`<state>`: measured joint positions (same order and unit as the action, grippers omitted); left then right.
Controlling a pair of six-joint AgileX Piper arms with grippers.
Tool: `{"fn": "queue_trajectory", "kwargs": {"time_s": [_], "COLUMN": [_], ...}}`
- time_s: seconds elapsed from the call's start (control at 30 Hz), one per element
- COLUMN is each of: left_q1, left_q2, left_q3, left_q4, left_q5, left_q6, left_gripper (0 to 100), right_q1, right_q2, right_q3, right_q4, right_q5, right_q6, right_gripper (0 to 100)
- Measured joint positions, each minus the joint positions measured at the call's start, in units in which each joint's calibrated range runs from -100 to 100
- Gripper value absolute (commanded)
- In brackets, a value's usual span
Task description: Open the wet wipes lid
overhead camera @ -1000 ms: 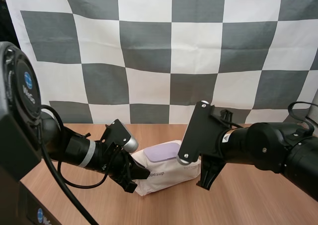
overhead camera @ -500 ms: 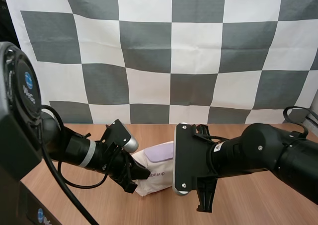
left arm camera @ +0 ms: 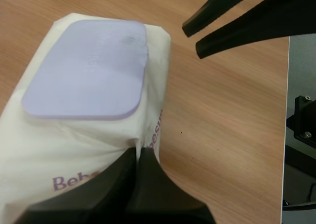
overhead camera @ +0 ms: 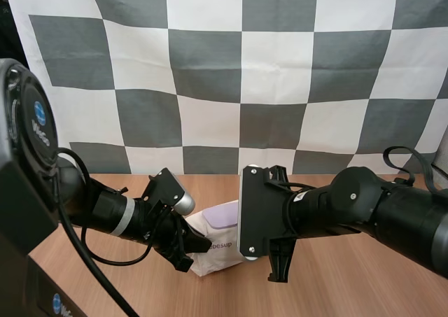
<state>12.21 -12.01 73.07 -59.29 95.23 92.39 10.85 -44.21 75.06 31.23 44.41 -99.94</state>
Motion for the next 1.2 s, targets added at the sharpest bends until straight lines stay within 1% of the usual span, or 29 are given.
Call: {"fn": "queue_trajectory", "kwargs": {"time_s": [0.1,0.2,0.33,0.4,0.83,1.2], "left_q1": [0.0,0.0,0.0,0.0,0.0,0.0], "left_q2": [0.0,0.0,0.0,0.0,0.0,0.0], "left_q3": [0.0,0.0,0.0,0.0,0.0,0.0], "left_q4": [0.0,0.0,0.0,0.0,0.1,0.1], "left_q5": [0.0,-0.2,-0.2,-0.2,-0.2,-0.2], "left_q6": [0.0,0.0,0.0,0.0,0.0,0.0], "left_gripper": [0,0,0,0,0,0], "right_q1": [0.0,0.0,0.0,0.0,0.0,0.0], "right_q2": [1.8,3.5,5.2,5.4,5.5,5.5], "right_q3": [0.0,0.0,0.0,0.0,0.0,0.0], "right_q4": [0.1,0.2,1.8,3.3,12.5,13.0], "right_q5": [-2.0,-2.2,-3.7,-5.3,-6.7,-5.9], "right_q6": [0.0,0.0,-0.1,-0.1,-0.1,-0.1], "right_gripper": [22,25,35,38,38,38]}}
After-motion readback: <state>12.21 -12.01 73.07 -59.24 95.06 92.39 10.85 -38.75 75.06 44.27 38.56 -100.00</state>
